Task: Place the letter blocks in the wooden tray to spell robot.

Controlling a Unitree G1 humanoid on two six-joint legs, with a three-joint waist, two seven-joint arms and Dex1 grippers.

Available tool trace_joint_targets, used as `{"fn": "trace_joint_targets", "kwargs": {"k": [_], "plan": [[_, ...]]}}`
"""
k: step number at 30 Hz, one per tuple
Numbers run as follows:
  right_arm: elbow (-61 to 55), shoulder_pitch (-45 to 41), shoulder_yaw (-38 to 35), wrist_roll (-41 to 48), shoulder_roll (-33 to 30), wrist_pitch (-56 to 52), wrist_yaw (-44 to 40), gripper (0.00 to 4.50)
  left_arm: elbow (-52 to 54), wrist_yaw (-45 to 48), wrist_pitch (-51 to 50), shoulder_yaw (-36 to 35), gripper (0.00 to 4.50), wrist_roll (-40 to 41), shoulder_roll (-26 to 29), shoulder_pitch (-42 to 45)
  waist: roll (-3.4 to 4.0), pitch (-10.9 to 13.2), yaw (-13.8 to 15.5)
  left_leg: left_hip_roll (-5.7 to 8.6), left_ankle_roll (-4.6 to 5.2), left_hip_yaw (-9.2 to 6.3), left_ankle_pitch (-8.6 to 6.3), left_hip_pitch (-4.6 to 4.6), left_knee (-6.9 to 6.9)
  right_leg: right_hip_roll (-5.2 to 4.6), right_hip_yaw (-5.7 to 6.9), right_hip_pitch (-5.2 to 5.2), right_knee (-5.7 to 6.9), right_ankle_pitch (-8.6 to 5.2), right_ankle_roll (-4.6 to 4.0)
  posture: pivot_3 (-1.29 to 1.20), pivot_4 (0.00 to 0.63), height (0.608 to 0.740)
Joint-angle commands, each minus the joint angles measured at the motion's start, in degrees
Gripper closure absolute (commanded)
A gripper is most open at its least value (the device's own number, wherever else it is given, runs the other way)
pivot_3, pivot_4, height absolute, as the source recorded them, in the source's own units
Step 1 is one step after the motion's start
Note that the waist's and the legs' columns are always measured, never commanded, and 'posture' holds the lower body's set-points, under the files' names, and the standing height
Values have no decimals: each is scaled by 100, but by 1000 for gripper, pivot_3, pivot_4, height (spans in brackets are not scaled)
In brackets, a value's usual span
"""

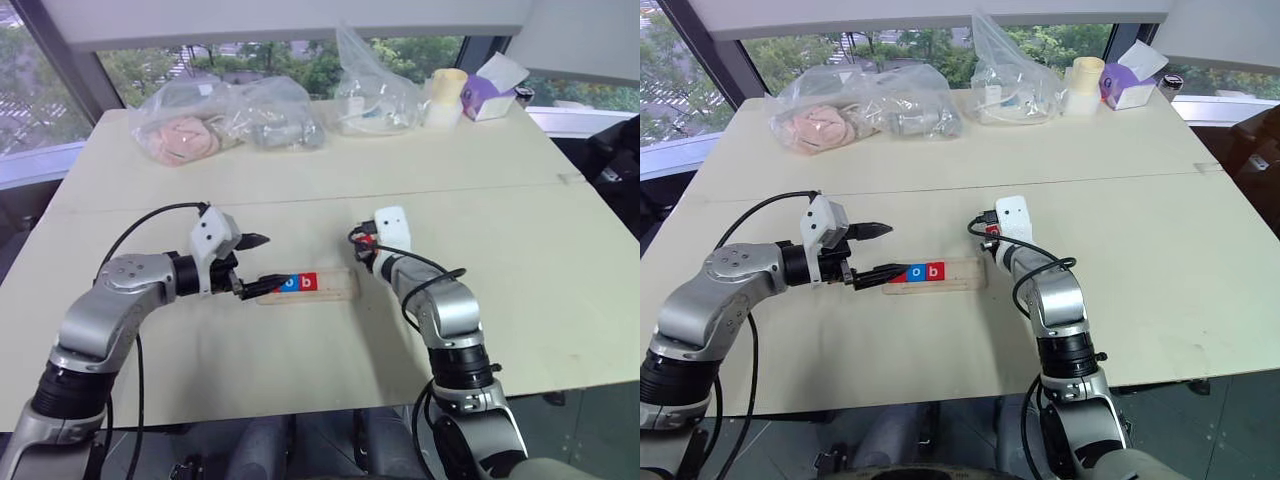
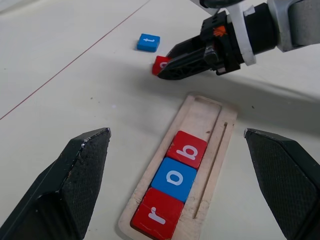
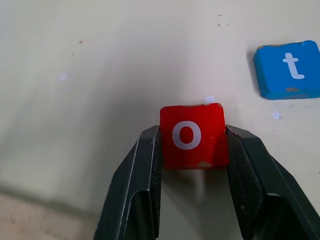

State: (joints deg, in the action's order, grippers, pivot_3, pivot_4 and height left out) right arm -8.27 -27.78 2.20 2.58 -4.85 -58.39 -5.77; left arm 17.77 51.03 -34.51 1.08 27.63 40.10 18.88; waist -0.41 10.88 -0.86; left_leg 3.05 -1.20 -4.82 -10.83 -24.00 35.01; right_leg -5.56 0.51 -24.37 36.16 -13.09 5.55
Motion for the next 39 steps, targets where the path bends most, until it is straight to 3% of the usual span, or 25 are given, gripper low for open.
{"fn": "trace_joint_targets", "kwargs": {"k": [1, 5, 10, 19, 25, 26, 32, 36, 39], "plan": [[-969, 198, -155, 59, -265, -407, -65, 3311, 222, 197, 131, 159, 0, -185, 231, 59, 0, 0, 9, 0, 0, 0, 0, -3, 1, -1, 0, -1, -1, 0, 0, 0, 150, 740], [-2260, 637, -543, 277, -378, -1481, -133, 3311, 259, 373, 188, 296, 0, -229, 282, 57, 0, 0, 8, -1, 0, 0, 0, -8, 0, -3, 0, -5, -4, -1, 1, 0, 150, 740], [-3650, 1011, -1145, 589, 190, -3210, -261, 3311, 175, 417, 224, 394, 0, -249, 149, 194, 0, 0, -5, -11, 0, -2, -1, -13, -1, -1, 1, -11, -4, -2, 1, 0, 150, 740], [-4060, 1345, -1032, 573, 1159, -3411, 256, 3311, -159, 627, 342, 432, 0, -334, 131, 411, 2, 1, -3, -12, -1, -2, -2, -29, -2, -3, 3, -27, -9, -5, 4, 0, 150, 740], [-3944, 1399, -896, 806, 1024, -3411, 249, 341, -279, 695, 450, 431, 0, -409, 153, 413, 2, 1, -3, -9, -1, -2, -2, -34, -3, -6, 3, -30, -11, -2, 0, 0, 150, 740], [-3942, 1341, -884, 820, 921, -3411, 241, 57, -286, 700, 458, 427, 0, -415, 158, 408, 2, 1, -5, -10, -1, -2, -2, -35, -4, -6, 3, -30, -11, -2, 0, 0, 150, 740], [-3711, 830, -1100, 1298, -592, -2530, -868, 57, -225, 879, 384, 337, 0, -306, 296, 357, 2, 3, -9, -9, -1, 1, -2, -37, 1, -8, 3, -29, -15, -9, 12, 0, 150, 740], [-2661, 1301, -833, 1255, -2974, 407, -3153, 57, -198, 1262, 397, 336, 0, -234, 590, 402, 3, 7, 18, -7, 2, 3, -4, -42, -1, -9, 19, -16, -42, -15, 21, 0, 150, 740], [-1693, 1527, -792, 1226, -3856, 1948, -4166, 57, -202, 1354, 412, 320, 0, -236, 699, 440, -1, 8, 10, -8, 18, 13, -14, -43, -6, -9, 32, 6, -84, -13, 23, 0, 150, 740]]}}
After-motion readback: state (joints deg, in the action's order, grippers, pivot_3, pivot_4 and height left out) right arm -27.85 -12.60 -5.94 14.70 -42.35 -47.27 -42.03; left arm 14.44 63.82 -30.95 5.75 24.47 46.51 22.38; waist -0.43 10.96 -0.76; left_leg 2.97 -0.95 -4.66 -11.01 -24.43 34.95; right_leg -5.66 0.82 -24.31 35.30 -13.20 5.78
